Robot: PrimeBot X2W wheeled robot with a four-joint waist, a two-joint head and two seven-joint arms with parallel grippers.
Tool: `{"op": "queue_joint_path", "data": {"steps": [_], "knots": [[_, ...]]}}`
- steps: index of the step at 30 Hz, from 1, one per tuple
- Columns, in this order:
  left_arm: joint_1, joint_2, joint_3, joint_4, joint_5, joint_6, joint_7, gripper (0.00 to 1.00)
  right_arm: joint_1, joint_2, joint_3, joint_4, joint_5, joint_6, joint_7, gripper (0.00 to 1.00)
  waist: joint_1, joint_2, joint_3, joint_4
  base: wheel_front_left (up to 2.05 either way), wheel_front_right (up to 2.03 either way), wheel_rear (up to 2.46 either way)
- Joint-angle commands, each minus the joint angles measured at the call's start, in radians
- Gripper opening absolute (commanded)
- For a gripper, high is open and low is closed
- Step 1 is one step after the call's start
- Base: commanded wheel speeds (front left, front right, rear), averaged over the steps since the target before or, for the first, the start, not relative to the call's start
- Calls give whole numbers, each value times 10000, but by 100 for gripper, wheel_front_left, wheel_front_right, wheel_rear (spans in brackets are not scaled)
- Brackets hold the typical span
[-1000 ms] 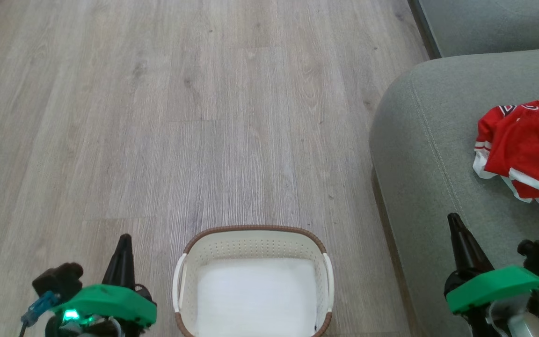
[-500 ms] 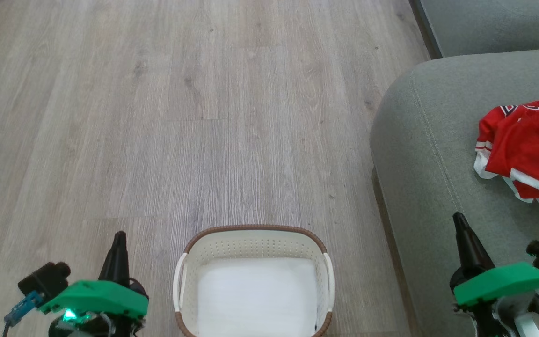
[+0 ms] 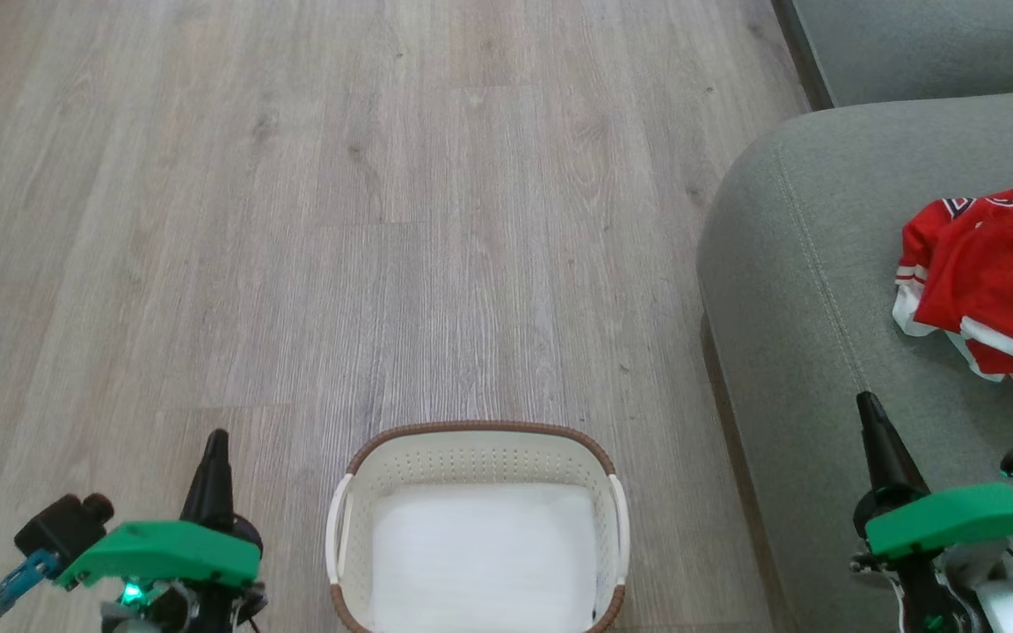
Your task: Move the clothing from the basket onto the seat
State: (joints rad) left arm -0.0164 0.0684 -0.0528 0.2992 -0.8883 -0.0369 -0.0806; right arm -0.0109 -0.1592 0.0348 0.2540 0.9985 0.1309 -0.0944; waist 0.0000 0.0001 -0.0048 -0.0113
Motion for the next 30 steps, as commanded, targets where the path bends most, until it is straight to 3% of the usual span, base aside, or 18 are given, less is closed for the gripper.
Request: {"op": "queue_joint_path", "data": {"steps": [1, 30], "knots": [[-552, 43, 278, -345, -272, -134, 60, 0, -495, -5, -50, -285, 248, -1, 99, 0, 0, -1, 2, 3, 0, 0, 0], [-714, -56, 896, -430, -3343, -490, 895, 0, -703, 458, -658, -201, 2866, -1, 952, 0, 0, -1, 36, 51, 0, 0, 0]]}}
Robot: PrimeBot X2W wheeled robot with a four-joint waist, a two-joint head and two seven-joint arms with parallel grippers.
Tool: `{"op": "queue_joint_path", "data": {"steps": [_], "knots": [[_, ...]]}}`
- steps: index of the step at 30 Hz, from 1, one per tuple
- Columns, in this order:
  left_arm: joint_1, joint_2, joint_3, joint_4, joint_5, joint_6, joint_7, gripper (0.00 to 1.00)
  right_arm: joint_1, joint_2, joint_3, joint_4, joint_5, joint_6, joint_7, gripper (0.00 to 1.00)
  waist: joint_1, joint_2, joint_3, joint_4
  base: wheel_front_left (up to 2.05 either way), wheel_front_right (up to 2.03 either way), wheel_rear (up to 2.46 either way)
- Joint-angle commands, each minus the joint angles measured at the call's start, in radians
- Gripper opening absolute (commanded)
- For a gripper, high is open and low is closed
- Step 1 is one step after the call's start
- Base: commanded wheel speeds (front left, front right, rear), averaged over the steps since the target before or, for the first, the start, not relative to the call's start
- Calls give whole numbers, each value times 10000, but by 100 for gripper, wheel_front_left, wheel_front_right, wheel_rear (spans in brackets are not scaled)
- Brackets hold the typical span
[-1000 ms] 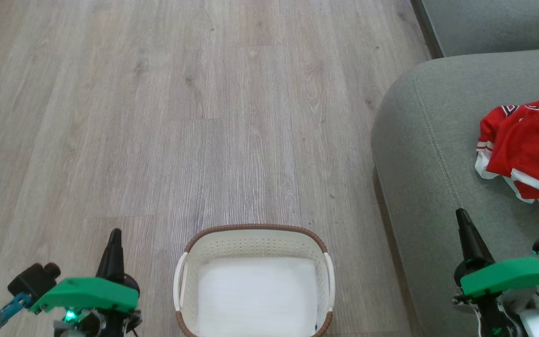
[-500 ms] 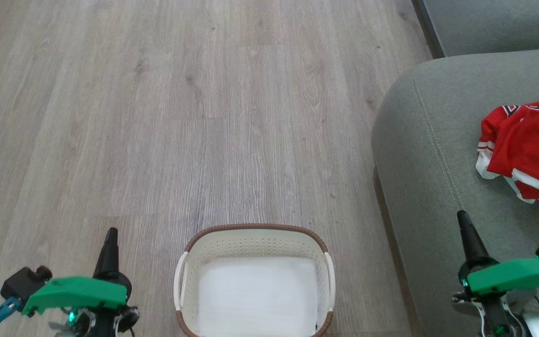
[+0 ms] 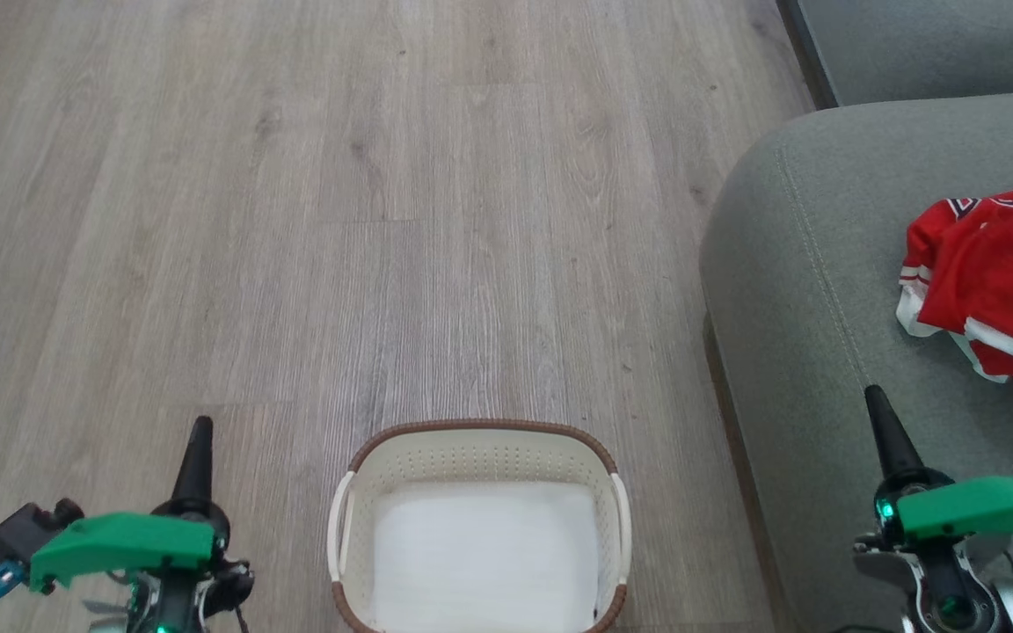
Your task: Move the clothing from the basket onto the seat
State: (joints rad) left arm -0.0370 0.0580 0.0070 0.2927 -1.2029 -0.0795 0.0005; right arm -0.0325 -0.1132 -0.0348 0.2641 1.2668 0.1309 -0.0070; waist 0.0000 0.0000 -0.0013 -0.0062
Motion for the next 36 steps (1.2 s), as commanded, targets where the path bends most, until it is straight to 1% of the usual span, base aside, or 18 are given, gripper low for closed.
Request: {"op": "queue_joint_path", "data": {"steps": [1, 36], "knots": [[-514, 44, 319, -368, -302, -77, 112, 0, -495, 13, 17, -300, 274, -1, 108, 0, 0, 0, 2, 3, 0, 0, 0], [-704, -73, 1042, -468, -3904, -495, 1090, 0, -740, 564, -707, -200, 3334, -2, 1118, 0, 0, 0, 42, 60, 0, 0, 0]]}}
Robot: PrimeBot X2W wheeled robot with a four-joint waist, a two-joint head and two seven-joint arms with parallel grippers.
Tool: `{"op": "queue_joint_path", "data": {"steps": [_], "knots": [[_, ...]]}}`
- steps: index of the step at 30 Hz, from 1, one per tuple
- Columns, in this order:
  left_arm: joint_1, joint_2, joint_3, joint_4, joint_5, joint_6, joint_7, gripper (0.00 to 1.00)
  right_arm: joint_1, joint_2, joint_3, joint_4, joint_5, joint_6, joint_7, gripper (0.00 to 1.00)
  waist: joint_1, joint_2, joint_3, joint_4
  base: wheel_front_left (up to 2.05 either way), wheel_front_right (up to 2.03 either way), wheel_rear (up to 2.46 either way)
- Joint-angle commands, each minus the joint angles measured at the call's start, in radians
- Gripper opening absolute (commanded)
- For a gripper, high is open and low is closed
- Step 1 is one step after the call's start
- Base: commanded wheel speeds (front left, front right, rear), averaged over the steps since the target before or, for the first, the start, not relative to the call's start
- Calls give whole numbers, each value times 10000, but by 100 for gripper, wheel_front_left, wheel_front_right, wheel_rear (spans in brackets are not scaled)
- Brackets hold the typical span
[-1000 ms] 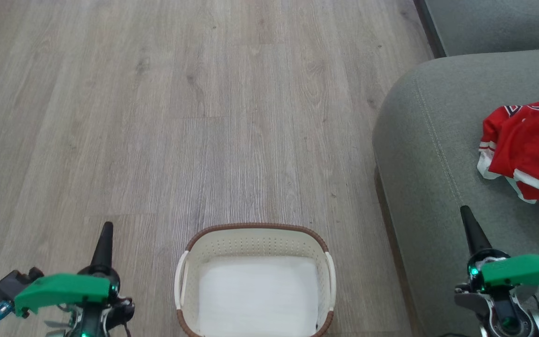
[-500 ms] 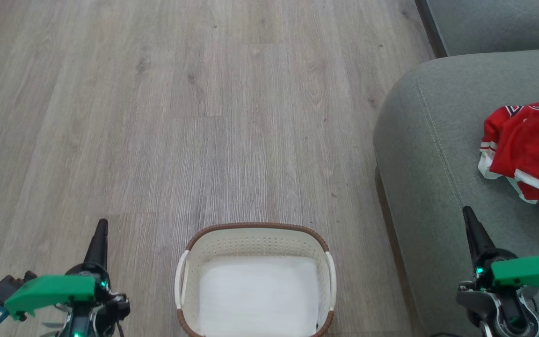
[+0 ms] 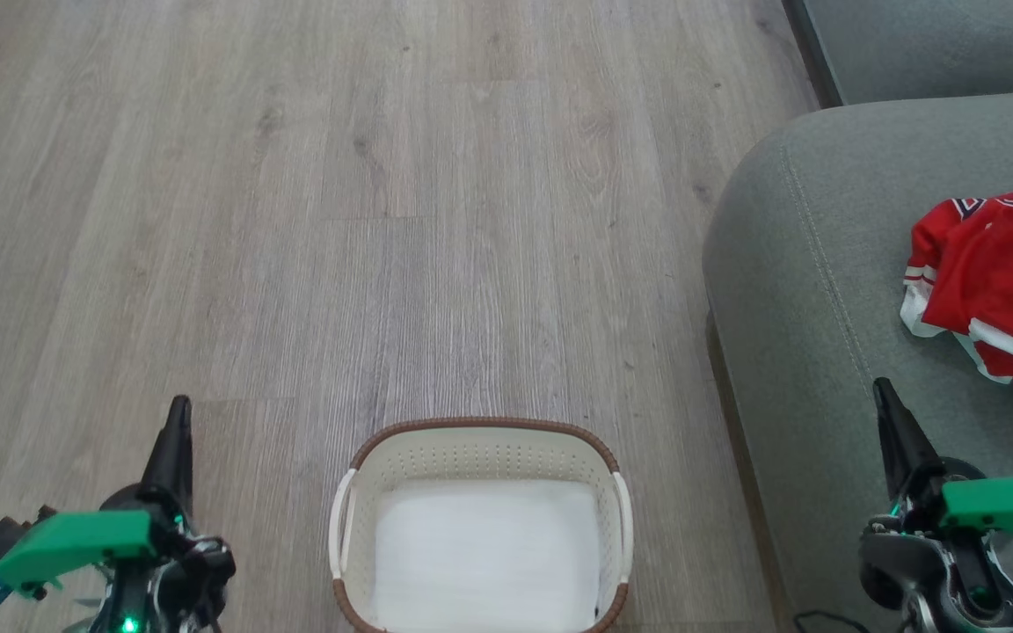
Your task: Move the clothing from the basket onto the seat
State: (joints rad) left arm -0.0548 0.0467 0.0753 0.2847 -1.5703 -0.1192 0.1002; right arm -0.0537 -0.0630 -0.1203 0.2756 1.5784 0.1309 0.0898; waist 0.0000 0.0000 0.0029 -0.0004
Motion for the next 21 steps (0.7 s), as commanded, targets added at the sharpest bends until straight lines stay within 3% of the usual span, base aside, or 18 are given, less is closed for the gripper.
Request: {"op": "queue_joint_path", "data": {"steps": [1, 21], "knots": [[-532, 37, 381, -390, -337, -110, 122, 0, -534, 77, 126, -312, 309, -2, 179, 0, 0, 0, 2, 3, 0, 0, 0], [-534, 35, 388, -392, -381, -115, 132, 0, -538, 95, 101, -311, 331, -2, 205, 0, 0, 0, 2, 4, 0, 0, 0]]}}
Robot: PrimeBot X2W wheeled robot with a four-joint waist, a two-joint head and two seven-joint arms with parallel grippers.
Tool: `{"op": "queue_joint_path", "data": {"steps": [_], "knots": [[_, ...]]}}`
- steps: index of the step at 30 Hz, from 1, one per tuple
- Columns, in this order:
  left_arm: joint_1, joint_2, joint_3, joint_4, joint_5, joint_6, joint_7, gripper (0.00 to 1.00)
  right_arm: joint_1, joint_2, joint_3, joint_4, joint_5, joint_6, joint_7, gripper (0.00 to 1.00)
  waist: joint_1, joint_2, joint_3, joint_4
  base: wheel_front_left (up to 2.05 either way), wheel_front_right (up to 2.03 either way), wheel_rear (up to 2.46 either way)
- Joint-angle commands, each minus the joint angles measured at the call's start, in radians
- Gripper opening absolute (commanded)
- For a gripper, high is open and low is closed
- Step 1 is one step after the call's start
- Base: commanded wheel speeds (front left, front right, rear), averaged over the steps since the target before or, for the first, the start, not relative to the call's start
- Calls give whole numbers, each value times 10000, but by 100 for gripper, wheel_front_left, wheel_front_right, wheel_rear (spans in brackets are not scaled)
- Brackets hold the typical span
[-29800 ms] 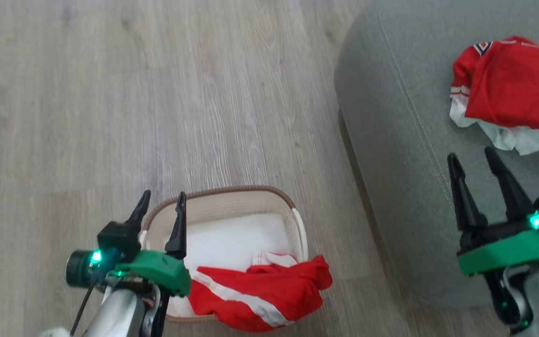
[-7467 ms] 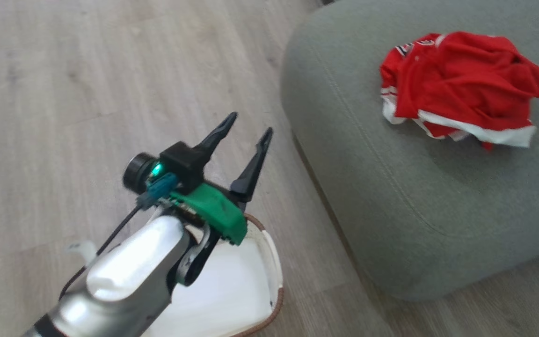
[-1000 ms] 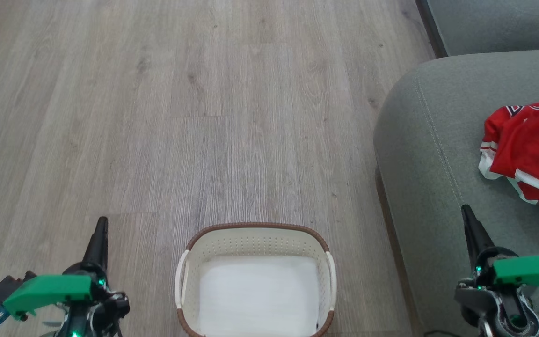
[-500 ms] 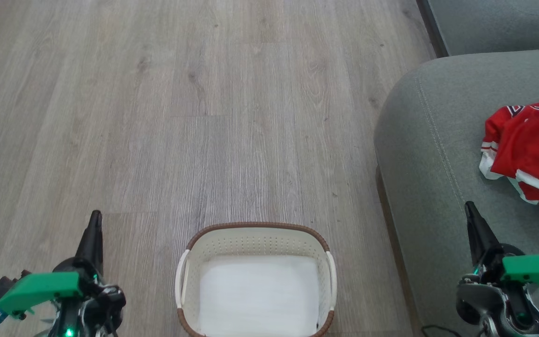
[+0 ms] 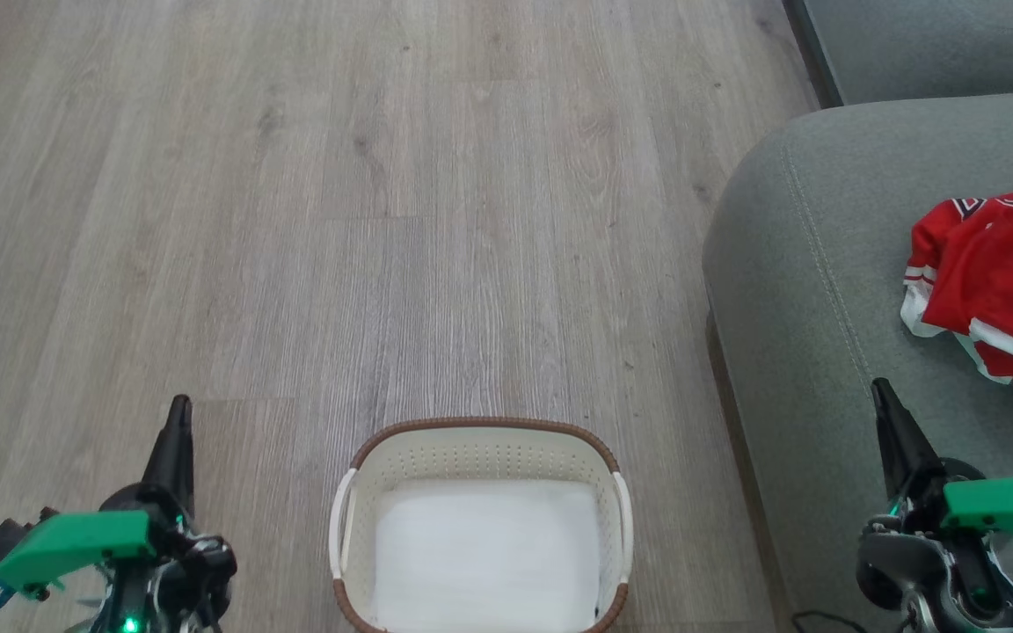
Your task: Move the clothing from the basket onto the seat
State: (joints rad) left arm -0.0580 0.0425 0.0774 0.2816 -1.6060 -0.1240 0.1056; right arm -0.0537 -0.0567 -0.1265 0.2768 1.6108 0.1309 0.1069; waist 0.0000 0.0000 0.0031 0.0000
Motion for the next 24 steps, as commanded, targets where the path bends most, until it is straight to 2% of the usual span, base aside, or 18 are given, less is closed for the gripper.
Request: {"op": "queue_joint_path", "data": {"steps": [1, 24], "knots": [[-502, 78, 367, -362, -24, -67, 79, 0, -538, 33, 162, -322, 7, -2, 35, 0, 0, 0, 0, 0, 0, 0, 0], [-502, 77, 366, -362, -25, -67, 78, 0, -540, 42, 148, -321, -5, -2, 46, 0, 0, 0, 0, 0, 0, 0, 0]]}}
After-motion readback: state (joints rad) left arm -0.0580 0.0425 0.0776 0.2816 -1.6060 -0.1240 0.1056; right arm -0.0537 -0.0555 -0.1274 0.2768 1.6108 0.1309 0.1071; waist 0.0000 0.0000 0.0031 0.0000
